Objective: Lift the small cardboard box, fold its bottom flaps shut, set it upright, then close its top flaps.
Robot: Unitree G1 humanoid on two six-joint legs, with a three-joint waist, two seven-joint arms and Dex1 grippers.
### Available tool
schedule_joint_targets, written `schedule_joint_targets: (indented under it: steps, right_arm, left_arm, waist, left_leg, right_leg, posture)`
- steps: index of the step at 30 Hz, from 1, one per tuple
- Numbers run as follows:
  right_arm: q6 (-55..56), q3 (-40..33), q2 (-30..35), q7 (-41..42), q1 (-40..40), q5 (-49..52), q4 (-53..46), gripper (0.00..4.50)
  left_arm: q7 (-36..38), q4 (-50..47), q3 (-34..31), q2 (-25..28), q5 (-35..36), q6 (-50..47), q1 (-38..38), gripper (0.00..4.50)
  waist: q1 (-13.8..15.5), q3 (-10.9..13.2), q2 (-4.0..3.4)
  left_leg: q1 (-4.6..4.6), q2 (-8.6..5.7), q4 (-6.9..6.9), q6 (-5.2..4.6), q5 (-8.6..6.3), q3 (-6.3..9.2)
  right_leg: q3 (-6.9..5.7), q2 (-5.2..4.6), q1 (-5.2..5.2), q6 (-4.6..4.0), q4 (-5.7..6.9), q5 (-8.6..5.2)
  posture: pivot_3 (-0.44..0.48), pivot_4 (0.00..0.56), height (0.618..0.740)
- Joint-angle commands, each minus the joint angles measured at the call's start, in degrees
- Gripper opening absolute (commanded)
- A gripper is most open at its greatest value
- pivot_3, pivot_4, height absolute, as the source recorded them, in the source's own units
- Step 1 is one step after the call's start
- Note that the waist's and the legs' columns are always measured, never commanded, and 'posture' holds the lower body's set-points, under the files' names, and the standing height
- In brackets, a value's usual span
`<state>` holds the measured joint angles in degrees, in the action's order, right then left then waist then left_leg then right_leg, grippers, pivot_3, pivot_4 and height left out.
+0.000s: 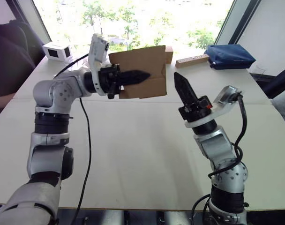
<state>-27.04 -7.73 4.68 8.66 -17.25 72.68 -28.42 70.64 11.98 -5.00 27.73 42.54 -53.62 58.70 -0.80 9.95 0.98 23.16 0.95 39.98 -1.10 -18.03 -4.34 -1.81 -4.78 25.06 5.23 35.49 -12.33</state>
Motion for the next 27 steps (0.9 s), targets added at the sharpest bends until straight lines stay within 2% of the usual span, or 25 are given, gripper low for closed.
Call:
schedule_joint_targets:
  steps: [1,12,27]
  right_arm:
    - [1.28,-1.00,0.77,0.44,-0.43,-1.27,-0.75,0.02]
    - [-3.59,2.21,6.17,4.26,0.05,-1.15,-2.69,0.02]
    - [-5.88,9.26,5.46,5.76,1.03,-6.32,-4.04,0.02]
  left_arm:
    - [1.08,-3.09,0.46,1.20,1.49,-0.59,0.62,0.00]
    - [2.89,-3.17,2.44,2.30,1.39,-0.90,0.67,0.00]
    - [5.24,-3.55,8.11,2.26,-1.99,0.35,1.29,0.00]
  waist:
    - [0.04,0.00,0.00]
    - [0.04,0.00,0.00]
    - [0.11,0.00,0.00]
  left_leg:
    - [0.00,0.00,0.00,0.00,0.00,0.00]
    - [0.00,0.00,0.00,-0.01,-0.01,0.00]
    - [0.01,-0.01,0.00,-0.02,-0.01,0.00]
  right_leg:
    - [0.00,0.00,0.00,0.00,0.00,0.00]
    - [0.00,0.00,0.00,0.00,0.00,0.00]
    - [0.00,0.01,0.01,0.00,0.00,0.00]
  posture:
    - [0.000,0.150,0.740]
    - [0.000,0.150,0.740]
    - [0.000,0.150,0.740]
